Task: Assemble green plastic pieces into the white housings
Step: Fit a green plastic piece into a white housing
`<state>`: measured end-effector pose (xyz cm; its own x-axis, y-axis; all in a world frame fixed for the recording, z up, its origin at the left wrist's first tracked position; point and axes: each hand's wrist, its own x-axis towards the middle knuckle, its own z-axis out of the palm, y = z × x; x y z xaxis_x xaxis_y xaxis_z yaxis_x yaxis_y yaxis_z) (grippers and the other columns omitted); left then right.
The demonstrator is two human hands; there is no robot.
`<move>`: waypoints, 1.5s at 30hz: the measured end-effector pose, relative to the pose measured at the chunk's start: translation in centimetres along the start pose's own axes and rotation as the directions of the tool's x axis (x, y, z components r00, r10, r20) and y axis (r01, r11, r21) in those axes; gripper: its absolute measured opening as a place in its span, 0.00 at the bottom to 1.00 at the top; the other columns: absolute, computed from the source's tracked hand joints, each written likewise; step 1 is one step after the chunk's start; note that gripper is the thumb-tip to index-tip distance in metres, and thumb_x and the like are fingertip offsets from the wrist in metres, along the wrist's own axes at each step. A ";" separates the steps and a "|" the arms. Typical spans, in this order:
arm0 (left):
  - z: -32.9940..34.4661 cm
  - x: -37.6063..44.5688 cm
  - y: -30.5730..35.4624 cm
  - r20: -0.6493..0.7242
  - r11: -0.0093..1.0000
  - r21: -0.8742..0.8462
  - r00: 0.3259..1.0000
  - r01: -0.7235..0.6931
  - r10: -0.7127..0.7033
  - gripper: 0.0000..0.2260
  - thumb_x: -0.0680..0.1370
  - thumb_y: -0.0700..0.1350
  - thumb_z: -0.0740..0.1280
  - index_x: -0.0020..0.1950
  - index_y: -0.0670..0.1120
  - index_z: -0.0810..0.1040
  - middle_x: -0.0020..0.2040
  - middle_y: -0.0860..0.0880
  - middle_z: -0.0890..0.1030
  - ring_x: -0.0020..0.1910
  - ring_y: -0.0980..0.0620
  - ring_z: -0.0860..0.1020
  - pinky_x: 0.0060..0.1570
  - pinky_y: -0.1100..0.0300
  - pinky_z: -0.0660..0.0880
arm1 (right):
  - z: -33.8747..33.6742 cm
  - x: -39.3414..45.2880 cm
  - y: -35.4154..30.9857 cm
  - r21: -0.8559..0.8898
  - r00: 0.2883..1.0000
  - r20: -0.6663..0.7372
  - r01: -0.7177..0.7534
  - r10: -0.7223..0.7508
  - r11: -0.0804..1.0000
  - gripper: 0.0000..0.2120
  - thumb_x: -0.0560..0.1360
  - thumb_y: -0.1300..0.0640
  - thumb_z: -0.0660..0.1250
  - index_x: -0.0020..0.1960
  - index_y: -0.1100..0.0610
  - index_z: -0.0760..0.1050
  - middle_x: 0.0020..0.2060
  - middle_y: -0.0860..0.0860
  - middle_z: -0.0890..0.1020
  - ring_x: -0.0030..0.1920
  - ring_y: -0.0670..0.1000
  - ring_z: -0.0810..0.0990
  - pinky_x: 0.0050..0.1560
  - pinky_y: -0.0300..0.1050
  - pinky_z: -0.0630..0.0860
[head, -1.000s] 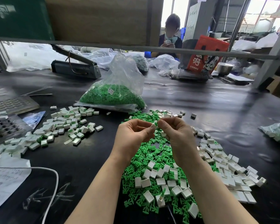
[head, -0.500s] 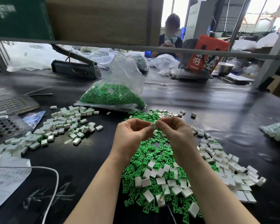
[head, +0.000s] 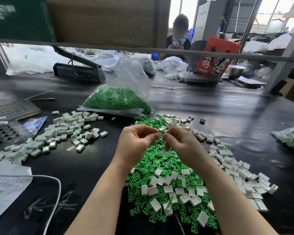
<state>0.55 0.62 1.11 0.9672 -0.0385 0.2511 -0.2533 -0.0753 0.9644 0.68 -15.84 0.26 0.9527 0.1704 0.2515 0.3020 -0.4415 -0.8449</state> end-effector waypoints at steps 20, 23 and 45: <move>-0.6 -0.1 0.2 0.193 0.997 -0.021 0.979 0.076 -0.071 0.03 0.74 0.29 0.69 0.44 0.35 0.80 0.34 0.45 0.83 0.33 0.54 0.82 0.37 0.66 0.78 | -0.3 -0.2 0.4 -0.002 0.976 0.217 0.003 -0.002 1.000 0.14 0.81 0.58 0.61 0.36 0.53 0.72 0.31 0.51 0.73 0.33 0.49 0.69 0.37 0.49 0.68; -0.9 -0.3 0.4 0.217 0.998 -0.010 0.975 0.054 -0.051 0.03 0.74 0.28 0.69 0.43 0.35 0.80 0.34 0.45 0.82 0.32 0.56 0.82 0.33 0.69 0.76 | -0.5 -0.3 0.3 -0.041 0.971 0.236 0.037 -0.027 0.998 0.15 0.81 0.58 0.62 0.35 0.51 0.72 0.31 0.52 0.73 0.33 0.51 0.69 0.36 0.50 0.67; -1.0 -0.2 0.0 0.215 0.997 0.012 0.974 0.076 -0.076 0.03 0.77 0.36 0.68 0.50 0.41 0.79 0.39 0.46 0.84 0.38 0.55 0.82 0.40 0.66 0.77 | -0.3 -0.1 0.0 0.038 0.973 0.230 0.003 -0.012 0.999 0.11 0.76 0.48 0.59 0.38 0.50 0.73 0.35 0.56 0.72 0.37 0.53 0.69 0.41 0.53 0.69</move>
<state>0.33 1.67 1.17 0.9571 -0.2463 0.1529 -0.1796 -0.0898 0.9796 0.59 -16.16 0.35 0.9161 0.3734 0.1462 0.3035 -0.4070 -0.8615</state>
